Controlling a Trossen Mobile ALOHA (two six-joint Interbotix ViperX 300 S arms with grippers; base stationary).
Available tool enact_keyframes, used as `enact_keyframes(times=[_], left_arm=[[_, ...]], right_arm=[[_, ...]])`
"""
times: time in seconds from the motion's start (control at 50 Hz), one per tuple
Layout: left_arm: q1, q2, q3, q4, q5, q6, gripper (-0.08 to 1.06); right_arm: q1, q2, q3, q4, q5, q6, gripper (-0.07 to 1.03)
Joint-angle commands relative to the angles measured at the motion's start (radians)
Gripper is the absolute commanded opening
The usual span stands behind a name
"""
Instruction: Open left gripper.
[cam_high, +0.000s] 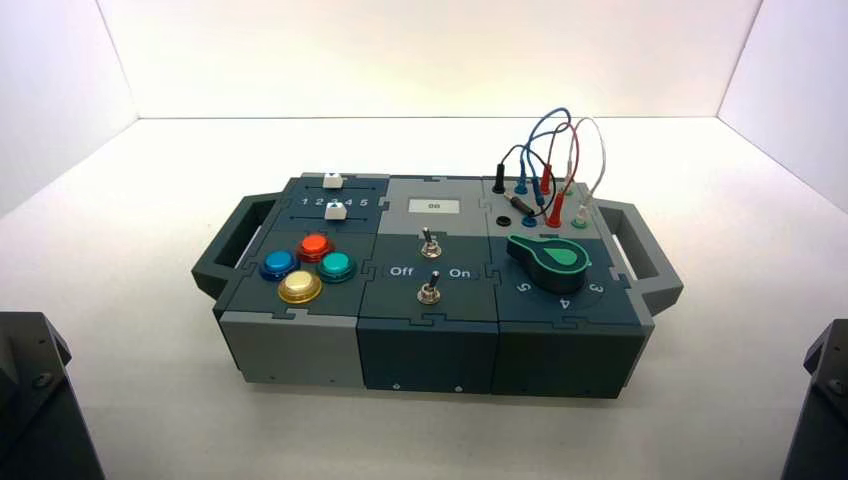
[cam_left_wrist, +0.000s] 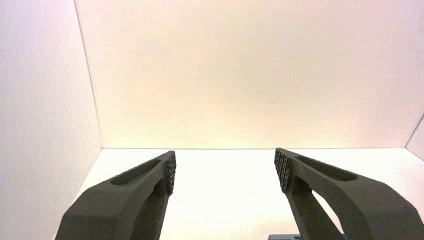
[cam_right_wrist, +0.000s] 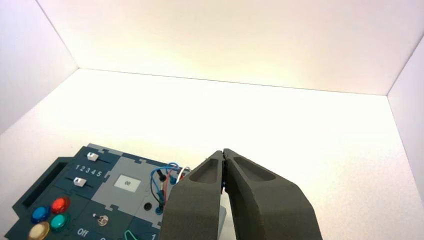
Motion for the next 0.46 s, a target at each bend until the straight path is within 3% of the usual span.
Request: enact_keyframes(times=[0.02, 0.46], left_arm=[[0.008, 0.014, -0.015, 0.002, -0.011, 0.002, 1.02], [0.009, 0.021, -0.014, 0.003, -0.009, 0.0, 1.02]], right_arm=[[-0.003, 0.012, -0.014, 0.003, -0.006, 0.005, -0.02], [-0.003, 0.014, -0.014, 0.003, -0.006, 0.006, -0.02]])
